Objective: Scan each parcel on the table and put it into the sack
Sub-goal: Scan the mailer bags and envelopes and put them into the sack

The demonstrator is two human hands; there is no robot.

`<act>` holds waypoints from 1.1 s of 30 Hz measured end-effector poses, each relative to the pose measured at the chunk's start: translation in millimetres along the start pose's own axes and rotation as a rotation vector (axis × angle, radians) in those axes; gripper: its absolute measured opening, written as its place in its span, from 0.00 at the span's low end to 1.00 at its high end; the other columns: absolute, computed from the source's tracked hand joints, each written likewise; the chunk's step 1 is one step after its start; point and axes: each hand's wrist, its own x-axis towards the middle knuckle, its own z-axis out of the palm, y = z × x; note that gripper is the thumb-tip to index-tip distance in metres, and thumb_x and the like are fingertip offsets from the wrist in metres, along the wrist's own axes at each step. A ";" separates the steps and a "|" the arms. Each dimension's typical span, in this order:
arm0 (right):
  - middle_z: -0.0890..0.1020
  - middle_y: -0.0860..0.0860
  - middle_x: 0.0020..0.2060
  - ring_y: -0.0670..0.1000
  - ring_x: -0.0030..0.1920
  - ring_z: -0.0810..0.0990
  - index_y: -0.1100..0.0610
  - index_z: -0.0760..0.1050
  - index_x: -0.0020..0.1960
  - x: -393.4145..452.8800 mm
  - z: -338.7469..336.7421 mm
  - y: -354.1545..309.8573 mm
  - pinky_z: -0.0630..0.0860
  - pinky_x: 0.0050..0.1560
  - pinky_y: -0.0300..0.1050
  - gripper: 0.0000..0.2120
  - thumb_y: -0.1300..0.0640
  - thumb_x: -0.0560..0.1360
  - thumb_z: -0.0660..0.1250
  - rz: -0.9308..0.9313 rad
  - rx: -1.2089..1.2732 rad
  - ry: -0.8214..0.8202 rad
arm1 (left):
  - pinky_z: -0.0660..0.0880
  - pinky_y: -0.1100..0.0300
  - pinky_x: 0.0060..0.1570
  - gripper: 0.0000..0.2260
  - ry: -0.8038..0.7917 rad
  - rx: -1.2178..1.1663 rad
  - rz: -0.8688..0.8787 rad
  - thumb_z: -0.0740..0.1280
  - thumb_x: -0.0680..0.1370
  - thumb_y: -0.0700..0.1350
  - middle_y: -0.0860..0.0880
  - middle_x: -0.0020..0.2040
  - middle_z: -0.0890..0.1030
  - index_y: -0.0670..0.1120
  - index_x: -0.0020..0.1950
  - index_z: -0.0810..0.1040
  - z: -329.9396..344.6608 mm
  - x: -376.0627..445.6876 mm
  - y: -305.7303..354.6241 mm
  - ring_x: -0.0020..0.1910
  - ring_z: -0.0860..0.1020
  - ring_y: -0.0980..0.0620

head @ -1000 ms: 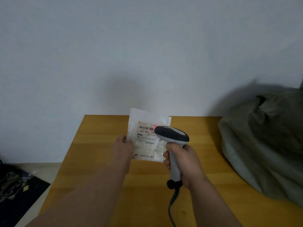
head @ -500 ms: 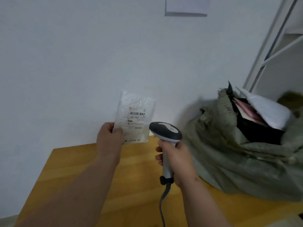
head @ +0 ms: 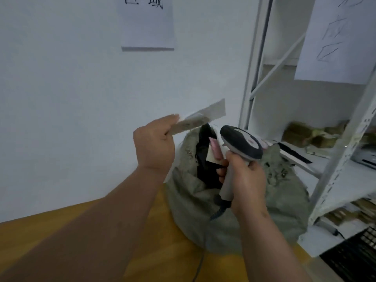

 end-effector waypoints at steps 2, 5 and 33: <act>0.85 0.51 0.39 0.48 0.33 0.82 0.55 0.79 0.51 10.4 -20.5 -6.5 0.80 0.37 0.46 0.07 0.54 0.75 0.71 -0.012 0.004 0.024 | 0.80 0.46 0.49 0.18 -0.046 0.136 0.128 0.61 0.70 0.33 0.49 0.50 0.85 0.45 0.52 0.85 19.4 -0.1 6.4 0.51 0.83 0.47; 0.85 0.54 0.40 0.51 0.36 0.82 0.56 0.79 0.49 23.9 -49.3 -9.1 0.80 0.43 0.52 0.05 0.56 0.75 0.70 -0.002 -0.010 0.064 | 0.72 0.46 0.49 0.18 -0.150 0.379 0.210 0.62 0.68 0.36 0.53 0.50 0.85 0.50 0.50 0.86 46.4 -9.1 20.0 0.51 0.81 0.41; 0.83 0.57 0.40 0.50 0.32 0.82 0.57 0.76 0.52 36.0 -78.6 1.2 0.80 0.36 0.46 0.05 0.59 0.76 0.69 0.088 0.009 -0.108 | 0.49 0.53 0.75 0.22 -0.750 0.326 -0.238 0.57 0.77 0.35 0.63 0.60 0.80 0.59 0.56 0.82 85.3 -20.3 46.2 0.65 0.71 0.62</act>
